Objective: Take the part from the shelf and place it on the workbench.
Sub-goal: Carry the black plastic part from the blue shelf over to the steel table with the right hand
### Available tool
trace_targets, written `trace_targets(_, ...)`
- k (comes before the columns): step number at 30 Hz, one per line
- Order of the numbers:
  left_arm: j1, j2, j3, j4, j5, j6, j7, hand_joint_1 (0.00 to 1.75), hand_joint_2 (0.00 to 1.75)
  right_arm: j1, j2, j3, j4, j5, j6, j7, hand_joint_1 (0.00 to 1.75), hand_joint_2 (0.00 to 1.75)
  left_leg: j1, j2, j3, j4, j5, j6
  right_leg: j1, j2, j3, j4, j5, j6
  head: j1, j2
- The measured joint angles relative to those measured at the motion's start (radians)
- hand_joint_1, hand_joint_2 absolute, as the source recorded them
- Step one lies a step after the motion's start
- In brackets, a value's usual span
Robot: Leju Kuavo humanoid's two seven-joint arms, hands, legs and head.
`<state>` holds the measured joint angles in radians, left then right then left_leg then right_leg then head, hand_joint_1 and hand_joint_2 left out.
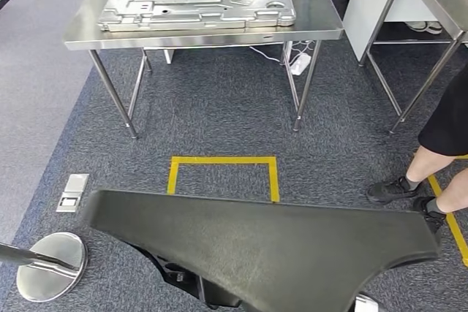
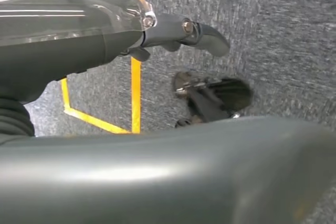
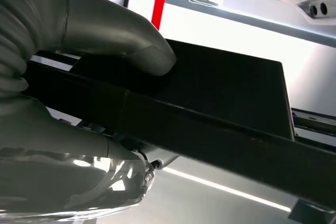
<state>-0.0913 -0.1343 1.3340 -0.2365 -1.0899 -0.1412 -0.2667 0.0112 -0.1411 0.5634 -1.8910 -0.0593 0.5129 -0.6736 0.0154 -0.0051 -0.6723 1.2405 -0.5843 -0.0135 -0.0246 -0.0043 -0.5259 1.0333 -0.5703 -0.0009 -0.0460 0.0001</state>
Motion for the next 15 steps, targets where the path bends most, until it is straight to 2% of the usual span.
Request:
trace_targets(1,0.001,0.0,0.0,0.0,0.0,0.0,-0.001,0.0,1.75,0.001,0.0,0.0,-0.001,0.001,0.0,-0.001,1.75,1.75,0.0,0.0,0.021,-0.059,0.041,0.001,-0.001,0.0,0.013,-0.001,-0.009,0.004,0.0,0.0)
trace_targets(2,0.001,0.0,0.0,0.0,0.0,0.001,-0.001,0.0,1.75,0.001,0.0,0.0,-0.002,0.001,-0.001,-0.002,1.75,1.75,-0.001,0.001,0.041,-0.112,0.069,0.003,-0.001,0.0,0.022,-0.001,-0.017,0.01,0.0,0.0)
trace_targets(3,0.0,0.0,0.0,0.0,0.0,0.001,-0.002,0.0,1.75,0.002,0.0,0.0,-0.003,0.001,-0.002,-0.004,1.75,1.75,-0.003,0.001,0.056,-0.149,0.079,0.008,0.0,0.001,0.028,-0.002,-0.023,0.016,-0.001,0.0)
trace_targets(6,0.0,0.001,0.0,0.0,-0.001,0.003,-0.003,0.0,1.75,0.005,0.0,0.0,-0.008,0.002,-0.004,-0.006,1.75,1.75,-0.007,0.002,0.07,-0.177,0.061,0.029,0.002,0.003,0.035,-0.002,-0.023,0.035,-0.001,0.0)
trace_targets(8,0.001,0.002,0.0,0.0,-0.002,0.004,-0.003,0.0,1.75,0.006,0.0,0.001,-0.01,0.003,-0.007,-0.007,1.75,1.75,-0.004,0.001,0.084,-0.185,0.055,0.043,0.001,0.003,0.03,0.026,-0.033,0.042,0.0,0.0)
trace_targets(10,0.0,0.002,0.0,0.0,-0.002,0.004,-0.004,0.0,1.75,0.007,0.0,0.001,-0.012,0.003,-0.01,-0.008,1.75,1.75,-0.004,0.001,0.099,-0.189,0.048,0.054,0.002,0.003,-0.02,0.122,-0.074,0.044,0.0,0.0)
trace_targets(12,0.0,0.002,0.0,0.0,-0.003,0.004,-0.004,0.0,1.75,0.012,0.0,0.001,-0.013,0.004,-0.014,-0.009,1.75,1.75,-0.008,0.002,0.109,-0.189,0.037,0.06,0.003,0.003,-0.101,0.24,-0.115,0.044,0.001,0.0)
trace_targets(13,0.001,0.002,0.0,0.0,-0.003,0.004,-0.004,0.0,1.75,0.016,-0.001,0.001,-0.013,0.005,-0.015,-0.01,1.75,1.75,-0.01,0.001,0.116,-0.189,0.031,0.061,0.004,0.003,-0.129,0.267,-0.114,0.043,0.001,0.0)
trace_targets(14,0.001,0.002,0.0,0.0,-0.003,0.005,-0.004,0.0,1.75,0.019,-0.001,0.001,-0.013,0.006,-0.016,-0.011,1.75,1.75,-0.011,0.001,0.125,-0.189,0.024,0.061,0.006,0.003,-0.141,0.261,-0.091,0.041,0.001,0.0)
trace_targets(15,0.002,0.003,0.0,0.0,-0.003,0.005,-0.004,0.0,1.75,0.021,-0.001,0.001,-0.013,0.006,-0.017,-0.012,1.75,1.75,-0.012,0.0,0.136,-0.189,0.017,0.06,0.007,0.003,-0.135,0.221,-0.051,0.037,0.001,0.0)
